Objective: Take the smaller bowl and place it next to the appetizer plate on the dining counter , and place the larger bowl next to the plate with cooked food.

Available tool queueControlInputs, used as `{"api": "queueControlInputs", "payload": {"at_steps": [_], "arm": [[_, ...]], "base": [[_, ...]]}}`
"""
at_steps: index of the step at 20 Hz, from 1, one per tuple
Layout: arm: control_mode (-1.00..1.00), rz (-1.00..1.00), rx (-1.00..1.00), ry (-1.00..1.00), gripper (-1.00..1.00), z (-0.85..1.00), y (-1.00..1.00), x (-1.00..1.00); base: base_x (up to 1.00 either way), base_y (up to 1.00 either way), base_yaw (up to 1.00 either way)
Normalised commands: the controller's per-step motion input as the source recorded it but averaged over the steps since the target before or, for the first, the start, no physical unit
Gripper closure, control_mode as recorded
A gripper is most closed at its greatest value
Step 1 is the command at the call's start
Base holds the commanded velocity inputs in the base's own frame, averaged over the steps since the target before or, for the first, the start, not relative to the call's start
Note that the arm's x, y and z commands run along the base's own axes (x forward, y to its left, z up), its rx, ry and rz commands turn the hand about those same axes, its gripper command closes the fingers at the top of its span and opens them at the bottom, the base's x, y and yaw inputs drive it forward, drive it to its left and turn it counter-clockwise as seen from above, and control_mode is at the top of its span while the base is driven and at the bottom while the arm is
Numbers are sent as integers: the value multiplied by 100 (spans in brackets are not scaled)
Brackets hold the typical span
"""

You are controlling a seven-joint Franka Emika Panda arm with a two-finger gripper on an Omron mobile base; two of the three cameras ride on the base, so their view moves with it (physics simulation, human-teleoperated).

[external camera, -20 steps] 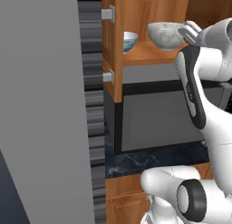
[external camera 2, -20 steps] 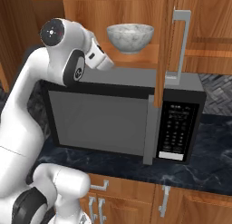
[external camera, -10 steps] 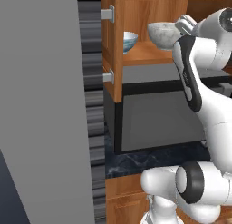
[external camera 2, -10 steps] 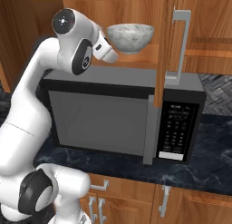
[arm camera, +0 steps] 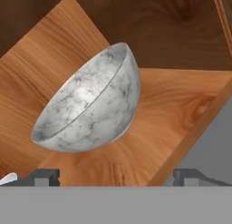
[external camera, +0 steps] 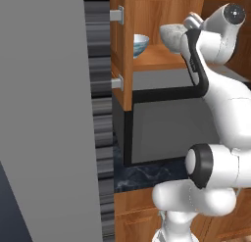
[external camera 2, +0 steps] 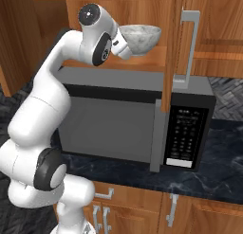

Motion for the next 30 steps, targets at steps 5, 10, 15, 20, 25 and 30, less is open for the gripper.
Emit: {"api": "queueControlInputs", "payload": {"at_steps": [5, 10, 15, 20, 25, 30], "arm": [[-100, 7, 0, 2, -100, 0, 0, 58], [-100, 1, 0, 0, -100, 0, -7, 54], [-100, 0, 0, 0, -100, 0, -19, 57], [-100, 0, 0, 0, -100, -4, -5, 42], [-100, 0, 0, 5, -100, -26, 0, 23], [-100, -1, 0, 10, 100, -48, 0, 4]], "base": [[0, 0, 0], [0, 0, 0], [0, 0, 0], [0, 0, 0], [0, 0, 0], [0, 0, 0]]}}
